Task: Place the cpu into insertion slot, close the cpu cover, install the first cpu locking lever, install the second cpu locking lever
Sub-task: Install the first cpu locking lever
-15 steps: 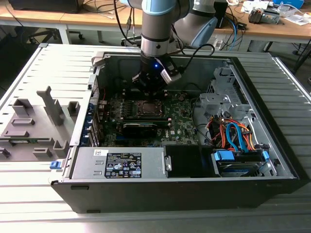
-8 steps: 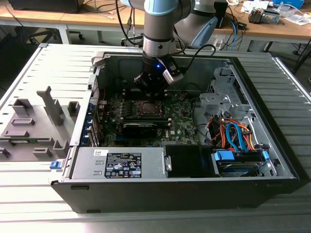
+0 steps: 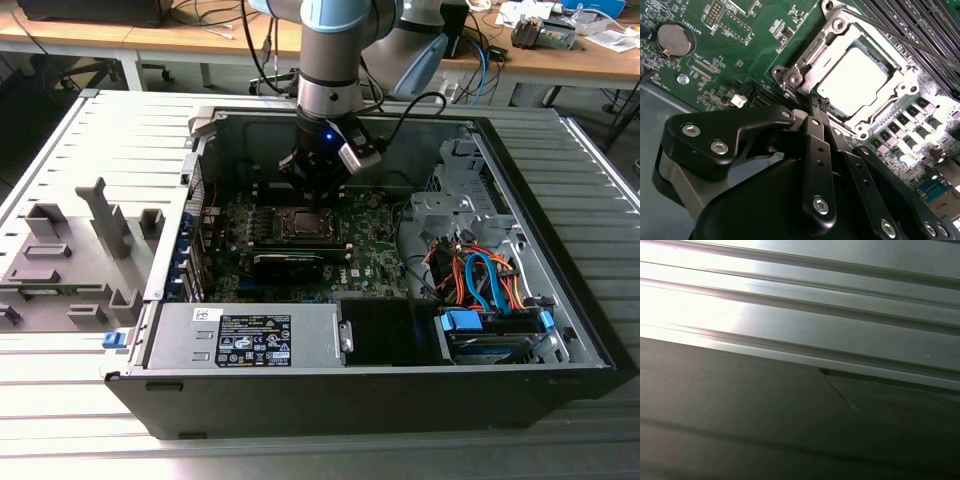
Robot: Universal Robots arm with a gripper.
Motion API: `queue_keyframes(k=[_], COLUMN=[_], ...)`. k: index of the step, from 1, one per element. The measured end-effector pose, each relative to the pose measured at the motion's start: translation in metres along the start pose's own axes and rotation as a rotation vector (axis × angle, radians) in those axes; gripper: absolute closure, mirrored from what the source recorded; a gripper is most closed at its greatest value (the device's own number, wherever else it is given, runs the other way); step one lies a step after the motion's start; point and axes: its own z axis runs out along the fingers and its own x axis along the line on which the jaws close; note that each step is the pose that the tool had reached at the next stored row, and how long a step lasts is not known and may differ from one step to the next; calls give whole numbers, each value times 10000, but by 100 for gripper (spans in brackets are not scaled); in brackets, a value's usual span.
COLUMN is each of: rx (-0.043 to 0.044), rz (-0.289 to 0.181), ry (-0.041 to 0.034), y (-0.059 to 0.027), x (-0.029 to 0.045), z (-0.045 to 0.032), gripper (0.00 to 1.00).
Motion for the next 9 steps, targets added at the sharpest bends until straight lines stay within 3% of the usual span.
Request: queue_keyframes(k=[9], rx=[-1], rz=[-4], ry=[-3], y=[-16], x=[-106], z=[8], gripper=[89])
